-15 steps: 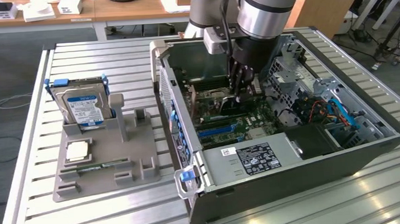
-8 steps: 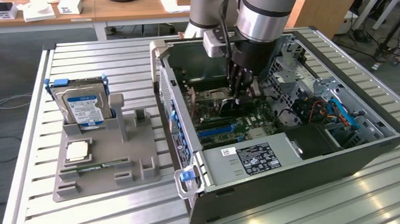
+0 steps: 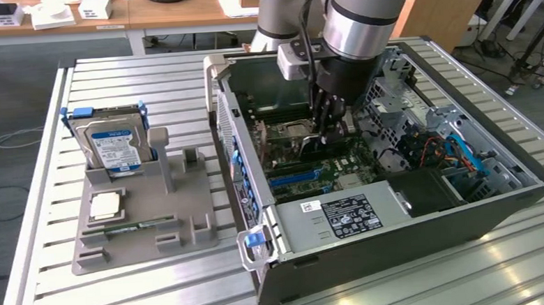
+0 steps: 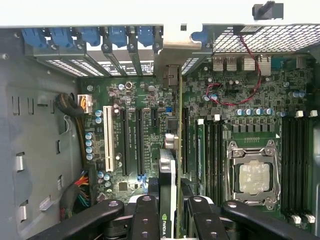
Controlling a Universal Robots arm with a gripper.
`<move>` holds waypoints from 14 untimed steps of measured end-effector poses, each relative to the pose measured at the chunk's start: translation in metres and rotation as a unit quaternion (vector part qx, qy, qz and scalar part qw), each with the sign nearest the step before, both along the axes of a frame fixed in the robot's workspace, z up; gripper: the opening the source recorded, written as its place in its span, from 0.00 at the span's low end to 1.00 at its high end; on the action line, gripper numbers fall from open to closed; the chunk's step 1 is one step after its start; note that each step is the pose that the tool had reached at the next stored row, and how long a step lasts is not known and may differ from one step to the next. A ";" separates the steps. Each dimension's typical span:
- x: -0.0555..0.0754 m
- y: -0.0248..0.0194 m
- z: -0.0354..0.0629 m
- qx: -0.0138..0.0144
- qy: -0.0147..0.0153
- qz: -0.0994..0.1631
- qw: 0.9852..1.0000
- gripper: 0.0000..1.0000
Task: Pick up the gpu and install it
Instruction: 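Insert the gpu into the slot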
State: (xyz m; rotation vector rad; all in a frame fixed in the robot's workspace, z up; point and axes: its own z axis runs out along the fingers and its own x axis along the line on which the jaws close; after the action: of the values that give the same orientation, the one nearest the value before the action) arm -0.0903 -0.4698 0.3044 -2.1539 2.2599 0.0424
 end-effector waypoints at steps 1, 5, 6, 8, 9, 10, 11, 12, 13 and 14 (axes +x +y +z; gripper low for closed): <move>0.000 0.0000 0.0000 0.000 0.000 0.000 1.000 0.27; 0.000 -0.0001 -0.0029 0.000 0.000 0.000 1.000 0.27; 0.000 -0.0001 -0.0046 0.000 0.000 0.000 1.000 0.27; 0.000 0.0000 -0.0080 0.000 0.000 0.000 1.000 0.27; 0.000 0.0000 -0.0098 0.000 0.000 0.000 1.000 0.27; 0.000 0.0000 -0.0113 0.000 0.000 0.000 1.000 0.27; 0.000 0.0000 -0.0128 0.000 0.000 0.000 1.000 0.27; 0.000 0.0000 -0.0140 0.000 0.000 0.000 1.000 0.27; 0.000 -0.0001 -0.0152 0.000 0.000 0.000 1.000 0.27; 0.000 0.0000 -0.0163 0.000 0.000 0.000 1.000 0.27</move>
State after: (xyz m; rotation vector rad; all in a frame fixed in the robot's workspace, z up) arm -0.0903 -0.4698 0.2881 -2.1539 2.2598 0.0426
